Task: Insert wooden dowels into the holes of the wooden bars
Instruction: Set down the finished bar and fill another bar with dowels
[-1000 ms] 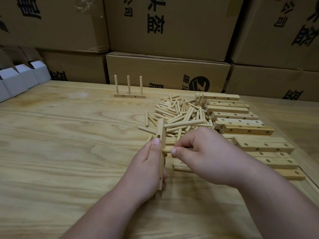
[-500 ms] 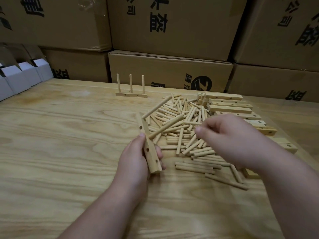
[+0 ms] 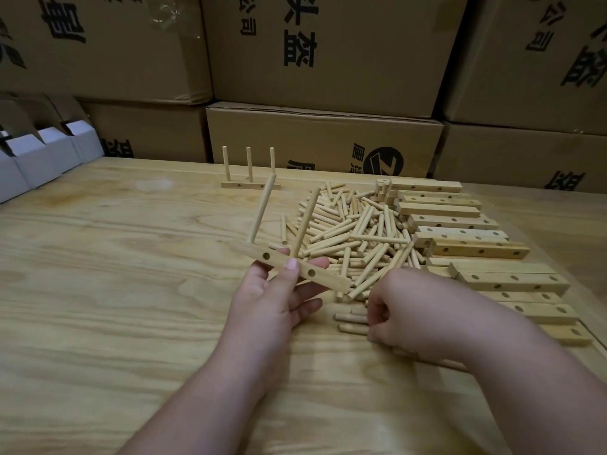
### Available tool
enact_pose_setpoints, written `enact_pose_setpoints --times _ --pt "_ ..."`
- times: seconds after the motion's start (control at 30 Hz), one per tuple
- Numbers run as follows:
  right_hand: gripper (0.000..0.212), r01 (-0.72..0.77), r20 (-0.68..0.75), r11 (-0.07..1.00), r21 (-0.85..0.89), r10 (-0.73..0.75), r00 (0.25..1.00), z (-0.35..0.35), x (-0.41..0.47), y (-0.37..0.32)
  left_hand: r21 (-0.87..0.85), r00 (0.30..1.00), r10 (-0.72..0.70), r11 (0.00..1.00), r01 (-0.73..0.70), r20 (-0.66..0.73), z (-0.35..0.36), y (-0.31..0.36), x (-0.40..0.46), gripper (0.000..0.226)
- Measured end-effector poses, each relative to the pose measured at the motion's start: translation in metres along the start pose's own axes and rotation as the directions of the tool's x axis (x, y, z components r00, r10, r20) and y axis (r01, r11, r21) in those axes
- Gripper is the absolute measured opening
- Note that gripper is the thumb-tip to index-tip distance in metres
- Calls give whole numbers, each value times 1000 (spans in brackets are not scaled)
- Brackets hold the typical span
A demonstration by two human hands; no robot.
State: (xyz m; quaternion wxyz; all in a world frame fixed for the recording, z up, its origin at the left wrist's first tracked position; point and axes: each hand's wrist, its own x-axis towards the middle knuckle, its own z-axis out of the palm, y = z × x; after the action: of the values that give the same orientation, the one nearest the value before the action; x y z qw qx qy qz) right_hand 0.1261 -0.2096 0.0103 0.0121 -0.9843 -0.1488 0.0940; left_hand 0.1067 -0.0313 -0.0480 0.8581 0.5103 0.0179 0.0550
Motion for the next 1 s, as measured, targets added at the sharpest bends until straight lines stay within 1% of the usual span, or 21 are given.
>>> enact_pose_setpoints --times 0.1,0.2,0.33,0.4,0.47,0.53,0.6,0.67,0.8,0.93,1.0 --pt "10 13 -49 1000 16 -12 999 -5 -1 3 13 1000 -8 1000 8 -1 -1 0 1 19" --pt "11 -2 -123 995 99 14 992 -16 -4 9 46 999 -35 998 34 11 -1 -1 3 31" --pt "10 44 -185 959 282 9 983 -29 -8 14 67 1000 -19 998 19 11 -1 -1 1 27" --pt "8 84 -190 929 361 -15 982 -33 -11 12 44 1000 -8 999 9 -19 -1 -2 1 30" --pt "7 124 -173 898 422 -54 983 -33 -13 8 -18 999 8 1000 -9 -50 0 -3 0 32" --pt "7 167 -169 874 457 -99 981 -30 -14 1 -89 997 34 995 -41 -73 0 -1 -1 32" --pt "6 212 -204 854 474 -128 971 -26 -14 -6 -112 994 62 991 -71 -86 0 0 -2 33" --pt "7 248 -223 848 469 -157 962 -22 -14 -13 -81 992 83 993 -91 -100 -1 0 -3 34" --pt "9 278 -208 845 457 -203 957 -16 -13 -19 26 984 130 991 -128 -119 -1 0 -4 35" --pt "13 311 -219 838 448 -235 947 -10 -11 -22 247 964 207 955 -163 -167 -5 -2 -3 37" --pt "18 327 -238 835 443 -242 941 -4 -10 -27 253 963 187 958 -135 -193 -6 -1 -2 38"
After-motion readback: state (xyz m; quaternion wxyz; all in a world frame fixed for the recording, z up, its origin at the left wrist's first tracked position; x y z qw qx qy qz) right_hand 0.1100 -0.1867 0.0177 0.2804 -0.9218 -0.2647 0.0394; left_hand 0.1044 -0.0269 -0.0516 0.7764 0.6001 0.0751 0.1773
